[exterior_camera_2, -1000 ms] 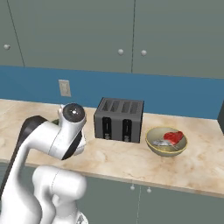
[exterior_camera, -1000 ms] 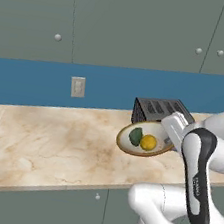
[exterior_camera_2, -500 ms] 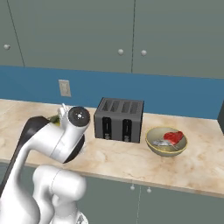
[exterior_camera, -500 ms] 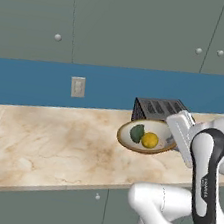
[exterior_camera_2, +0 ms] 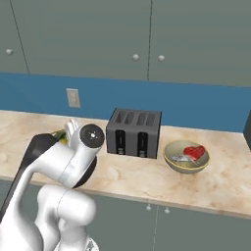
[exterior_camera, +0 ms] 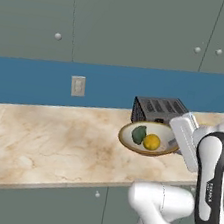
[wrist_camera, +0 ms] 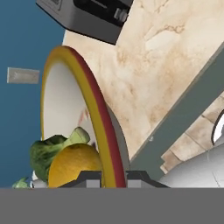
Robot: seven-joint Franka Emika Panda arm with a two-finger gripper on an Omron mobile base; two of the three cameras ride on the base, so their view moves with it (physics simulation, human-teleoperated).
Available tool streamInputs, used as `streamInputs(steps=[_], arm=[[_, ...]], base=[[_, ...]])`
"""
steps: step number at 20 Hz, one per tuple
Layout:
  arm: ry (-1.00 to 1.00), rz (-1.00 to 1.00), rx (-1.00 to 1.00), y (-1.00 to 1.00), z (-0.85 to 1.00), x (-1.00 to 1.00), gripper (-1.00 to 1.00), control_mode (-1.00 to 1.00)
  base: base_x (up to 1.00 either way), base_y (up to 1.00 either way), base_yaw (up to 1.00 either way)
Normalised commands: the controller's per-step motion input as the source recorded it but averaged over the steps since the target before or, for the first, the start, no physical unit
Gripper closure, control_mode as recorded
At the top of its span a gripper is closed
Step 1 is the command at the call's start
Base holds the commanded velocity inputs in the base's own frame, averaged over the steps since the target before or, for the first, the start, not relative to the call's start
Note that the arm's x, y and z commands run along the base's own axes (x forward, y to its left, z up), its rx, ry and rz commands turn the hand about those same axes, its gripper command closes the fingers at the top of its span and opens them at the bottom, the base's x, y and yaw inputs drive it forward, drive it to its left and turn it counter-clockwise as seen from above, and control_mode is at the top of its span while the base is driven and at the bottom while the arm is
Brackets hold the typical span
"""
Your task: Place the bowl with the broccoli and lemon on the second highest shelf of the fridge. Place the bowl with the fish and steak on the top shelf of the fridge.
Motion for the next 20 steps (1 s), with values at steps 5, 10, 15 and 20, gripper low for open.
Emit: streamInputs(steps=[5, 10, 15, 20], arm=[[0.00, 0.00, 0.00, 0.00, 0.00, 0.00, 1.00, 1.00], [0.00, 0.00, 0.00, 0.00, 0.00, 0.00, 1.00, 1.00], [0.00, 0.00, 0.00, 0.00, 0.00, 0.00, 1.00, 1.00], [0.00, 0.00, 0.00, 0.00, 0.00, 0.00, 1.00, 1.00]], base=[[-0.53, -0.06, -0.04], [-0.45, -0.32, -0.33], [-0.46, -0.45, -0.54], [-0.49, -0.63, -0.62]])
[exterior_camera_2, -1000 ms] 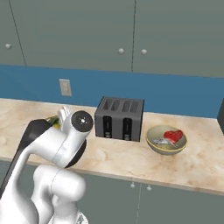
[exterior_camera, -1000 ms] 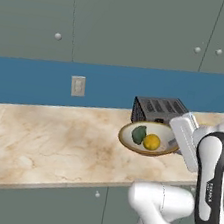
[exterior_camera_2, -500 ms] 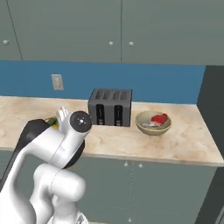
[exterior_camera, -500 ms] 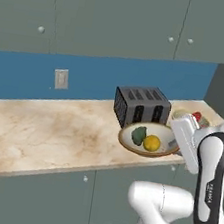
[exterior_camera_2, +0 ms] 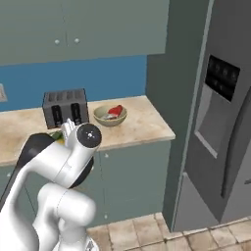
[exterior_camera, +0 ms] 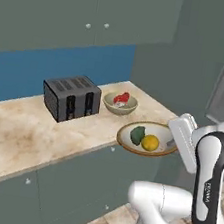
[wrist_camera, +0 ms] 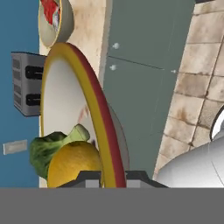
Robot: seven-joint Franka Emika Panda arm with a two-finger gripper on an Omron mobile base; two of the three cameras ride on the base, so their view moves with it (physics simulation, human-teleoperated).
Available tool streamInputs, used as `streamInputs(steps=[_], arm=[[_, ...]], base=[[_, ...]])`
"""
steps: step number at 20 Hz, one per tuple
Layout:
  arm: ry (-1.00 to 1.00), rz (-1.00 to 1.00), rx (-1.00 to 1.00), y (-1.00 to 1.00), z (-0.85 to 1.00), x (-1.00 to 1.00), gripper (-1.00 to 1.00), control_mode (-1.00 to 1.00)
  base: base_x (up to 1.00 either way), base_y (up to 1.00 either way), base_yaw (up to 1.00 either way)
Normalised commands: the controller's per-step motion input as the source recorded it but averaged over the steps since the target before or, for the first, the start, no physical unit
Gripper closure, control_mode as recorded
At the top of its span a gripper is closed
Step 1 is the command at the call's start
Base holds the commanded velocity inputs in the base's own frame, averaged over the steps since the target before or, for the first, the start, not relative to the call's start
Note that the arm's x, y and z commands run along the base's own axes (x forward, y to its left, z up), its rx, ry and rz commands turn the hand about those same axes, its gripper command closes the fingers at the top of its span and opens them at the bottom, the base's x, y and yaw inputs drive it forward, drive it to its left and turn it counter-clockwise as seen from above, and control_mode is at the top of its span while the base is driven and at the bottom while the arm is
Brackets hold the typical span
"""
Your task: Place the bowl with the broccoli and lemon on the second highest shelf of the fridge. Place the bowl with the fish and steak on the top shelf of the fridge.
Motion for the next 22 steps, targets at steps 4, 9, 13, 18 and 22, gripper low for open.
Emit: streamInputs(steps=[4, 9, 13, 18, 22], arm=[[0.00, 0.00, 0.00, 0.00, 0.00, 0.00, 1.00, 1.00], [0.00, 0.00, 0.00, 0.00, 0.00, 0.00, 1.00, 1.00], [0.00, 0.00, 0.00, 0.00, 0.00, 0.00, 1.00, 1.00], [0.00, 0.00, 0.00, 0.00, 0.00, 0.00, 1.00, 1.00], [0.00, 0.00, 0.00, 0.00, 0.00, 0.00, 1.00, 1.00]], base=[[-0.56, -0.67, -0.61], [-0.15, -0.97, -0.53], [0.40, -1.00, -0.35], [0.78, -1.00, -0.19], [0.93, -1.00, -0.11]])
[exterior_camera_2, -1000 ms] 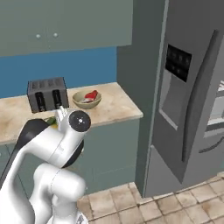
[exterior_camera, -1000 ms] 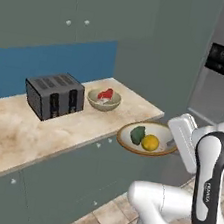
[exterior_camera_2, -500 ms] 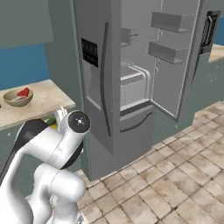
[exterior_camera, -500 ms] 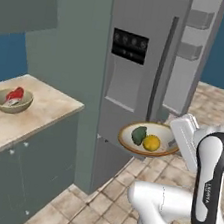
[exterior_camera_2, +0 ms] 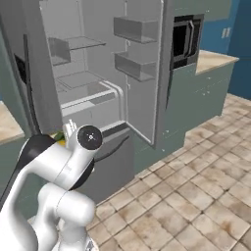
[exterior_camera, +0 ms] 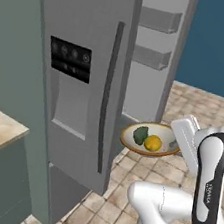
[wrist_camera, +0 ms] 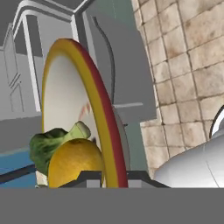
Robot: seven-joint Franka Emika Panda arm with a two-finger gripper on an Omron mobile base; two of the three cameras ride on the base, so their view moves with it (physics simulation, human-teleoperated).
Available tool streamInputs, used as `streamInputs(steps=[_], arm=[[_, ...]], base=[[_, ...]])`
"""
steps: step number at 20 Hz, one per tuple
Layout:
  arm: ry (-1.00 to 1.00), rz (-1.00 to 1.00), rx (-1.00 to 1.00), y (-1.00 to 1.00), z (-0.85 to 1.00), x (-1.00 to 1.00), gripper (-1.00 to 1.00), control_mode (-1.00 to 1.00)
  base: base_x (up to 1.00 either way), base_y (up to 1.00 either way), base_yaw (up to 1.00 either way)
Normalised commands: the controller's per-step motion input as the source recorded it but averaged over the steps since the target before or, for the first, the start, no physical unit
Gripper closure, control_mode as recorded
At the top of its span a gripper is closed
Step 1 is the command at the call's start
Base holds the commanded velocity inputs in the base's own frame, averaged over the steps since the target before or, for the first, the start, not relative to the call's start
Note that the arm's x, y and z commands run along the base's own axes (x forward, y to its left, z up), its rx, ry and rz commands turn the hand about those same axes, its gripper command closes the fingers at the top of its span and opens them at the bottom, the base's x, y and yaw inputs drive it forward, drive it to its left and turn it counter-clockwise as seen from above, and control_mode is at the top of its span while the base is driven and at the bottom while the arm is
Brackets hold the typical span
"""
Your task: Place the bowl with the broccoli and lemon on the second highest shelf of the fridge. Place the bowl with the fish and steak on the top shelf of the fridge.
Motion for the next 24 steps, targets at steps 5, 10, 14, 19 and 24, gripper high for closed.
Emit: streamInputs(steps=[5, 10, 14, 19, 24], arm=[[0.00, 0.00, 0.00, 0.00, 0.00, 0.00, 1.00, 1.00], [0.00, 0.00, 0.00, 0.00, 0.00, 0.00, 1.00, 1.00], [0.00, 0.00, 0.00, 0.00, 0.00, 0.00, 1.00, 1.00], [0.00, 0.00, 0.00, 0.00, 0.00, 0.00, 1.00, 1.00], [0.00, 0.00, 0.00, 0.00, 0.00, 0.00, 1.00, 1.00]], base=[[0.70, -1.00, 0.03], [0.16, -0.92, 0.52], [-0.02, -0.68, 0.73], [0.09, -0.14, 0.58], [0.13, -0.14, 0.51]])
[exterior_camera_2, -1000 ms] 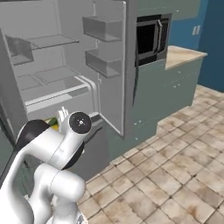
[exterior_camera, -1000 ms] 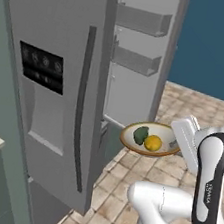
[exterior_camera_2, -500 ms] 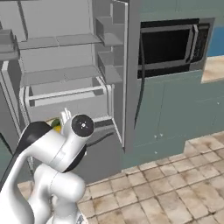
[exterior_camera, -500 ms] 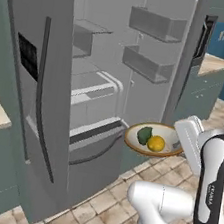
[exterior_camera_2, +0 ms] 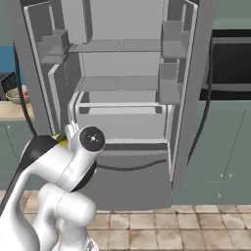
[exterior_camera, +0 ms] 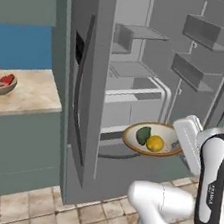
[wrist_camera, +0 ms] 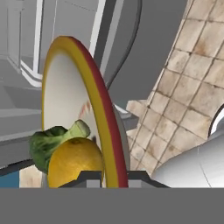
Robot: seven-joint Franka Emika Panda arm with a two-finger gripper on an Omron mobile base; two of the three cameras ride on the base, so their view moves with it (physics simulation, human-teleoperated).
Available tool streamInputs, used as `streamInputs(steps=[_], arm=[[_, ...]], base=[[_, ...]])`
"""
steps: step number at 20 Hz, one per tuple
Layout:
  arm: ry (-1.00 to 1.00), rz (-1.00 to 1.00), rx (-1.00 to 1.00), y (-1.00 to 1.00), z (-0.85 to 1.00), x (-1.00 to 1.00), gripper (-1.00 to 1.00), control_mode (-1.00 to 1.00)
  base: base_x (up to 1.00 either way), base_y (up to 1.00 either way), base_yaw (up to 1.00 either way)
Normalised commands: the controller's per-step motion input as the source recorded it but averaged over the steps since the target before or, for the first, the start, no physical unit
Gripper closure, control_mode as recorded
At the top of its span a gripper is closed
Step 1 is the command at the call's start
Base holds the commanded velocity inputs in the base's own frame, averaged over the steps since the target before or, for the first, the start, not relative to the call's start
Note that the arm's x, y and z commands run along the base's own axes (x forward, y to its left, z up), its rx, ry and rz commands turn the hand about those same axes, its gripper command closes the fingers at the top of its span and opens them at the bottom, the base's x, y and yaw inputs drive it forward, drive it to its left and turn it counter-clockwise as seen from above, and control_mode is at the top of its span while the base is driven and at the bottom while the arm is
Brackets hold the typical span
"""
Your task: Place the bowl with the broccoli and lemon on the second highest shelf of the fridge. Place the bowl with the fish and steak on the top shelf of the fridge.
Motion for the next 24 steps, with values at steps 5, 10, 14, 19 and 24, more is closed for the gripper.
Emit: streamInputs(steps=[5, 10, 14, 19, 24], arm=[[0.00, 0.00, 0.00, 0.00, 0.00, 0.00, 1.00, 1.00], [0.00, 0.00, 0.00, 0.00, 0.00, 0.00, 1.00, 1.00], [0.00, 0.00, 0.00, 0.00, 0.00, 0.00, 1.00, 1.00], [0.00, 0.00, 0.00, 0.00, 0.00, 0.00, 1.00, 1.00], [0.00, 0.00, 0.00, 0.00, 0.00, 0.00, 1.00, 1.00]], base=[[0.48, -0.16, 0.16], [0.35, -0.71, 0.21], [0.28, -0.39, 0.11], [0.62, 0.00, 0.00], [0.74, 0.05, 0.00]])
